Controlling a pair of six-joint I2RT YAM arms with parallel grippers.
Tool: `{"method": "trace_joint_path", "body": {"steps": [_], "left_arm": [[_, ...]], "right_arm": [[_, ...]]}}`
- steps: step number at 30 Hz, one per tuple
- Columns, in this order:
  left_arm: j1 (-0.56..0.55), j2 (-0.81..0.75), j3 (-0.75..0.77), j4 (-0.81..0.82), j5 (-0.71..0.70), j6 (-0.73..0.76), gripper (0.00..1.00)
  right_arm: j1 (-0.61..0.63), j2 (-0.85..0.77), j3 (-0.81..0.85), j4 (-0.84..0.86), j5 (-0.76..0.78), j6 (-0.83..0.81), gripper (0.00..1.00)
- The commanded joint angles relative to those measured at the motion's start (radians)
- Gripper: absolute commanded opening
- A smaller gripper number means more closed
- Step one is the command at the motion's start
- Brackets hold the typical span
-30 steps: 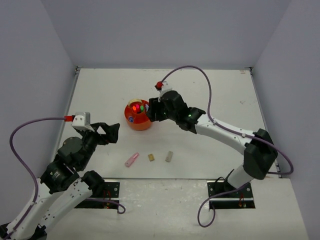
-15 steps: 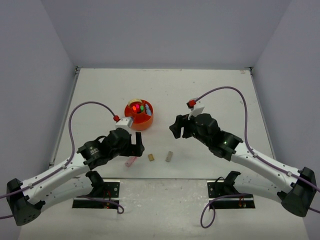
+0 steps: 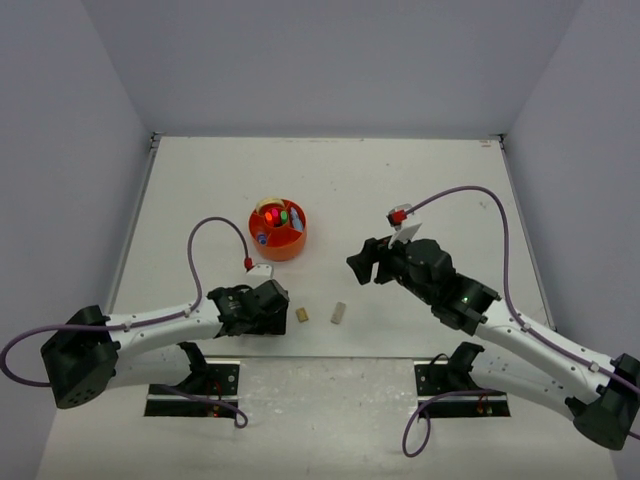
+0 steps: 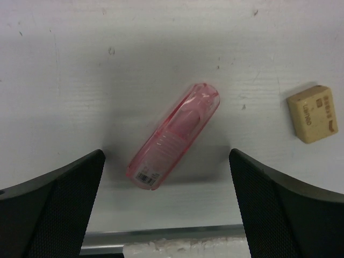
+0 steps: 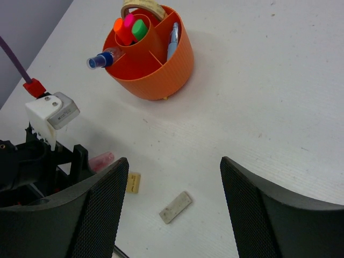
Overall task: Sort the stationery into containers
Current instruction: Pick up the stationery from the center of the board.
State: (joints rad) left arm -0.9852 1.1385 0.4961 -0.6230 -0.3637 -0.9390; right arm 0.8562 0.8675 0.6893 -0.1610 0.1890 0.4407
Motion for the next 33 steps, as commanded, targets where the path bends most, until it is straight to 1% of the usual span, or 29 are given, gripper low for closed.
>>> {"method": "trace_joint_path", "body": {"steps": [1, 3, 4, 8, 9, 10, 12, 13, 16, 18, 21, 22, 23, 24, 25, 26, 27, 29, 33], "left_arm": [[-0.003, 0.036, -0.012, 0.13, -0.043, -0.026, 0.98], [-0.003, 0.041, -0.02, 0.163, -0.036, -0.011, 0.92], [-0.003, 0.043, -0.027, 0.173, -0.026, -0.002, 0.86], [-0.003, 0.048, -0.043, 0.189, -0.007, 0.003, 0.68], [-0.003, 0.04, -0.046, 0.193, 0.003, 0.003, 0.6], [-0.003, 0.031, -0.053, 0.2, 0.014, 0.005, 0.55], [-0.003, 0.015, -0.071, 0.205, 0.024, 0.009, 0.4], [-0.003, 0.008, -0.072, 0.205, 0.032, 0.01, 0.37], [-0.003, -0.027, -0.086, 0.205, 0.055, 0.012, 0.32], [-0.003, -0.033, -0.09, 0.206, 0.062, 0.017, 0.32], [-0.003, -0.003, -0.082, 0.2, 0.071, 0.04, 0.3], [-0.003, 0.008, -0.081, 0.194, 0.073, 0.041, 0.27], [-0.003, 0.019, -0.073, 0.191, 0.075, 0.046, 0.18], [-0.003, 0.029, -0.063, 0.188, 0.075, 0.051, 0.05], [-0.004, 0.028, -0.061, 0.19, 0.076, 0.05, 0.03], [-0.004, 0.019, -0.058, 0.191, 0.078, 0.047, 0.0], [-0.004, 0.001, -0.055, 0.192, 0.077, 0.045, 0.0], [-0.006, -0.06, -0.047, 0.195, 0.077, 0.045, 0.0], [-0.006, -0.179, -0.009, 0.195, 0.072, 0.044, 0.0]], "right_arm": [[-0.002, -0.036, -0.018, 0.049, -0.012, -0.019, 0.72], [-0.002, -0.042, -0.022, 0.048, -0.014, -0.019, 0.72], [-0.002, -0.042, -0.022, 0.051, -0.013, -0.019, 0.72], [-0.002, -0.052, -0.027, 0.052, -0.012, -0.019, 0.71], [-0.002, -0.059, -0.028, 0.052, -0.011, -0.019, 0.71], [-0.003, -0.065, -0.03, 0.052, -0.008, -0.019, 0.71], [-0.003, -0.07, -0.033, 0.054, -0.005, -0.019, 0.71], [-0.003, -0.072, -0.033, 0.054, -0.005, -0.018, 0.71], [-0.003, -0.076, -0.034, 0.054, 0.001, -0.016, 0.72], [-0.004, -0.076, -0.036, 0.054, 0.001, -0.012, 0.72], [-0.005, -0.074, -0.036, 0.057, -0.004, -0.008, 0.72], [-0.005, -0.075, -0.036, 0.057, -0.005, -0.008, 0.72], [-0.003, -0.076, -0.036, 0.057, -0.005, -0.006, 0.72], [-0.003, -0.078, -0.038, 0.057, -0.006, -0.004, 0.72], [-0.003, -0.08, -0.039, 0.058, -0.007, -0.002, 0.73], [-0.004, -0.082, -0.042, 0.066, -0.015, 0.0, 0.74], [-0.006, -0.082, -0.05, 0.074, -0.031, 0.002, 0.77], [-0.009, -0.07, -0.054, 0.089, -0.08, 0.008, 0.79], [-0.008, 0.0, -0.058, 0.123, -0.223, 0.063, 0.78]]}}
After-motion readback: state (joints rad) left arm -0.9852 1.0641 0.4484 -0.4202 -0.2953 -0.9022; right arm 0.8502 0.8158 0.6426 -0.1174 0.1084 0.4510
